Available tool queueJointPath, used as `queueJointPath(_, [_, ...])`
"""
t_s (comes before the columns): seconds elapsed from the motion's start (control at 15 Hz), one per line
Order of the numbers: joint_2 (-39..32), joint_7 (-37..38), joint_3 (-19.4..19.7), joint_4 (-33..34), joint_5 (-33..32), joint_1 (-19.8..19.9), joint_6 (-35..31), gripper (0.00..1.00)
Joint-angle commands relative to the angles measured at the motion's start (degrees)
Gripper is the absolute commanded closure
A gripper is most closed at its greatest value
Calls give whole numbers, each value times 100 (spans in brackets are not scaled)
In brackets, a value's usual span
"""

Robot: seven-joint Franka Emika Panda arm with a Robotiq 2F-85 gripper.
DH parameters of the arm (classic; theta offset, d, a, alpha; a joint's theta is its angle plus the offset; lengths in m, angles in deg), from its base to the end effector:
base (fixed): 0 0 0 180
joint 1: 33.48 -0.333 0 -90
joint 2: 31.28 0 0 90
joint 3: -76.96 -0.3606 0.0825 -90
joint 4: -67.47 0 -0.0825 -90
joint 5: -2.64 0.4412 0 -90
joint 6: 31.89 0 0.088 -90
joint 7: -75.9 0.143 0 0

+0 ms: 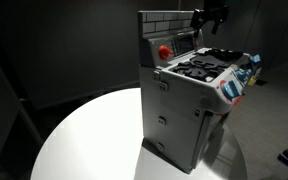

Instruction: Press the top button on the right side of the stove.

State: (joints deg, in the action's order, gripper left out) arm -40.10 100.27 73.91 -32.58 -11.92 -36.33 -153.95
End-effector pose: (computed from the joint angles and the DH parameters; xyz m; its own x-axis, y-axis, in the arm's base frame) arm 0.6984 0.0516 0.4952 0.9392 -0.1852 0.2892 -0.2279 -0.9661 0.1215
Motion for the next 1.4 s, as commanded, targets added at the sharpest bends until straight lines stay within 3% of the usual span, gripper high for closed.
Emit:
queueJointPath(0.0, [241, -279, 20, -1, 210, -114, 341, 0])
queueJointPath(0.53, [787, -1094, -130, -148, 1323, -217, 1486, 0])
queueJointPath(0.8, [1101, -1092, -203, -318, 1356, -269, 2131, 0])
queueJointPath(1.33, [1861, -1092, -375, -1181, 1300, -348, 2210, 0])
